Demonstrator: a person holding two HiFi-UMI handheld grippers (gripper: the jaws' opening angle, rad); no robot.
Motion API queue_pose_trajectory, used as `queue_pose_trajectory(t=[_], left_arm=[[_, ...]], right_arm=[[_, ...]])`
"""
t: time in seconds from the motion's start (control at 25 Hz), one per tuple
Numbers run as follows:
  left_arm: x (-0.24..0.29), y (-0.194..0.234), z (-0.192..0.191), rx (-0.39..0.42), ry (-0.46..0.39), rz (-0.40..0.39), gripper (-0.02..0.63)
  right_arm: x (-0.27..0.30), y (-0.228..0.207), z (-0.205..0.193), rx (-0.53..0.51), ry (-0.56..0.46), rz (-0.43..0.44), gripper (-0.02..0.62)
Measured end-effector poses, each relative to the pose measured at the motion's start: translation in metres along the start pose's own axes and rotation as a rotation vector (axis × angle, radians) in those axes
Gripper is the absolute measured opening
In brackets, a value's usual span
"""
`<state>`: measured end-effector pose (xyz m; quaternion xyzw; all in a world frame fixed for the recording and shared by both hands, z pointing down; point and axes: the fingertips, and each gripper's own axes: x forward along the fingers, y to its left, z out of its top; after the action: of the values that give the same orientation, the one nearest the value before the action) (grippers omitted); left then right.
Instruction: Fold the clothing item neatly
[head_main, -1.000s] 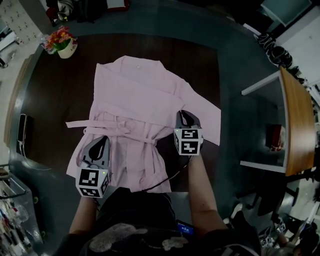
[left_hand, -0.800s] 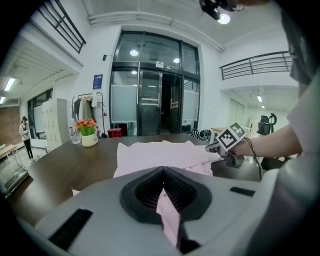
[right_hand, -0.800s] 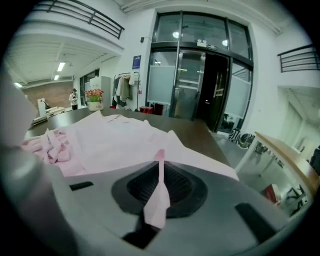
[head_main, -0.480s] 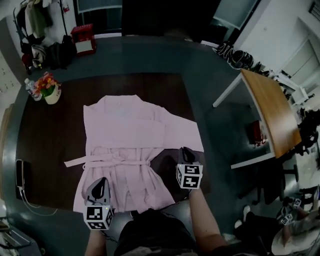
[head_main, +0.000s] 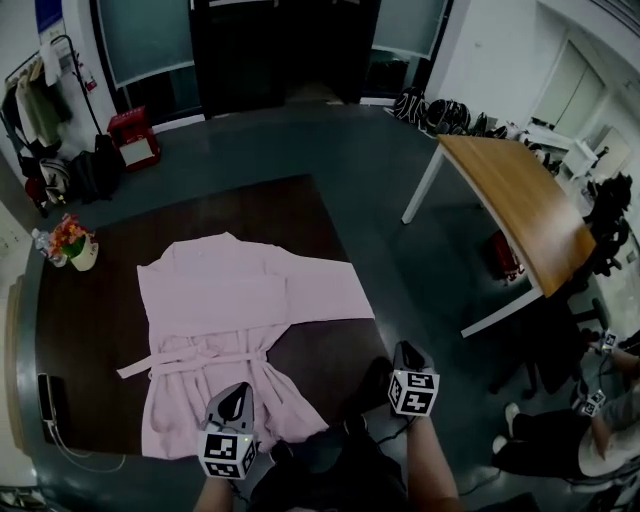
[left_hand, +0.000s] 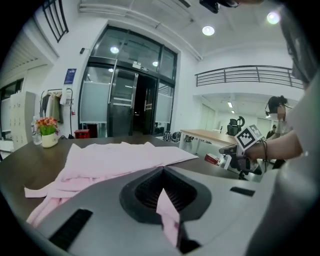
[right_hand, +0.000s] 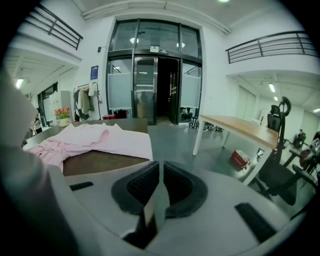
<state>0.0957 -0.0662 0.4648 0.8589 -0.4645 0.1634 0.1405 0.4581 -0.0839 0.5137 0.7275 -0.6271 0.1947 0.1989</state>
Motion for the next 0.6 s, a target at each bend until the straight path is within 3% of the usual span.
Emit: queue_pose_trajectory(t=[0.12,0.2,0.4,0.6], left_arm=[[0.035,-0.046,0.007,0.004,0.016,-0.030,0.009],[0.061,-0.069,0.013,-0.037,0.018,-0.035,0.011],[0.121,-0.113,0.012,-0.108,0.078,0.020,0.011],[0.157,-0.142,0.009,-0.083,0.137,0.049,0.009]], right_arm=[[0.016,-0.039,-0.016,0.026,0.020,0.022,0.020],[0.034,-0.060,-0.020,0.039,0.019,0.065,0.020],[0.076,-0.109,-0.022,-0.014,0.006,0.153,0.020],[0.114,-0.093,-0.055,-0.062,0.069,0.376,0.022]])
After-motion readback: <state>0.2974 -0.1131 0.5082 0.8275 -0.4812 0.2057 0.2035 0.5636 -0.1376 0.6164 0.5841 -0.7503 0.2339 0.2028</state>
